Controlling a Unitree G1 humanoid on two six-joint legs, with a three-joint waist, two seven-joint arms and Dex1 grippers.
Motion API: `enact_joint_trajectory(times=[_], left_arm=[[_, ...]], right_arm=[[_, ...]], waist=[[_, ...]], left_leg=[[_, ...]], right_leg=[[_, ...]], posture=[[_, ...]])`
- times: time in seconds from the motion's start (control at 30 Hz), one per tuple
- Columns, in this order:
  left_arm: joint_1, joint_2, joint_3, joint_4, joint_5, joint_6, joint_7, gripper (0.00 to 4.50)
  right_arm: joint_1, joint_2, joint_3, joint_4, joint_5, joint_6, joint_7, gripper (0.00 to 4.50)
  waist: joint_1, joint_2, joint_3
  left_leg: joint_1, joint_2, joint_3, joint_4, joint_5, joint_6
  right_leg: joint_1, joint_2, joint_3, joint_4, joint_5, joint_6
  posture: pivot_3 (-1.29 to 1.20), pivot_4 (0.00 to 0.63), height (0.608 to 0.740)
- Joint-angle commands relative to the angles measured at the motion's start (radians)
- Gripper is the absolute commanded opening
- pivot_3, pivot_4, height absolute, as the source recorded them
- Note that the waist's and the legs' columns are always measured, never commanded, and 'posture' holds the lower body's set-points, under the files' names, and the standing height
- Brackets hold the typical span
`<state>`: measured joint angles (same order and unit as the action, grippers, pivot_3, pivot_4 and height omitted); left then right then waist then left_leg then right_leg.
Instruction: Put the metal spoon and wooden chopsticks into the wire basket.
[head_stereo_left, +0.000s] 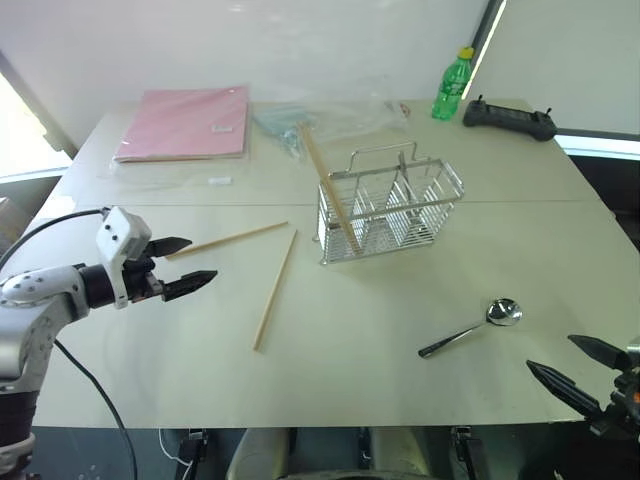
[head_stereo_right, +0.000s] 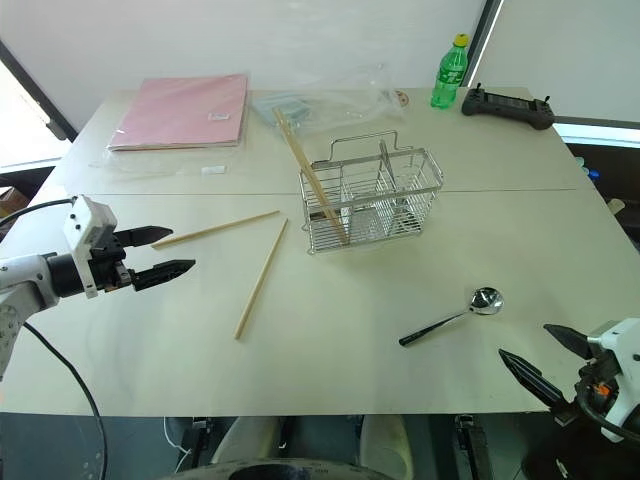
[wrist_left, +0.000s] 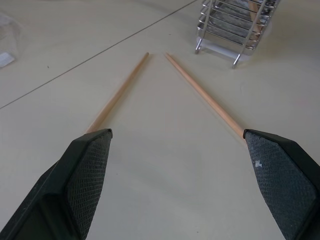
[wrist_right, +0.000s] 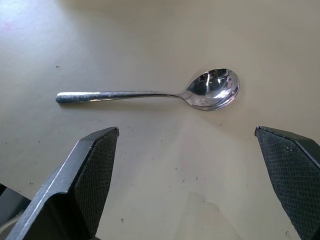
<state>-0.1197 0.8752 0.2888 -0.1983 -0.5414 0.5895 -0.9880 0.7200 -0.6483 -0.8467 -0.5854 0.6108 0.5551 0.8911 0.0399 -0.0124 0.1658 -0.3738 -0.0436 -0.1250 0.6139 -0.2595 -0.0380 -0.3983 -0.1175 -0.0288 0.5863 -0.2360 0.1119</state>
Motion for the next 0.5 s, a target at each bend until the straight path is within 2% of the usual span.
enact_joint_trajectory(times=[0.03, 0.5], left_arm=[[-0.009, 0.014, 0.004, -0.012, 0.002, -0.023, -0.012, 4.42], [-0.036, 0.006, -0.009, -0.054, -0.028, 0.023, 0.010, 4.42]], right_arm=[[0.002, 0.000, -0.019, -0.012, 0.006, -0.019, -0.001, 4.49], [-0.018, -0.038, -0.037, 0.005, 0.007, -0.011, 0.006, 4.49]], waist=[[0.000, 0.000, 0.000], [0.000, 0.000, 0.000]], left_leg=[[0.000, 0.000, 0.000, 0.000, 0.000, 0.000], [0.001, 0.000, 0.000, 0.001, 0.000, 0.000]], right_leg=[[0.000, 0.000, 0.000, 0.000, 0.000, 0.000], [0.000, 0.000, 0.000, 0.001, 0.000, 0.000]], posture=[[0.00, 0.150, 0.722], [0.00, 0.150, 0.722]])
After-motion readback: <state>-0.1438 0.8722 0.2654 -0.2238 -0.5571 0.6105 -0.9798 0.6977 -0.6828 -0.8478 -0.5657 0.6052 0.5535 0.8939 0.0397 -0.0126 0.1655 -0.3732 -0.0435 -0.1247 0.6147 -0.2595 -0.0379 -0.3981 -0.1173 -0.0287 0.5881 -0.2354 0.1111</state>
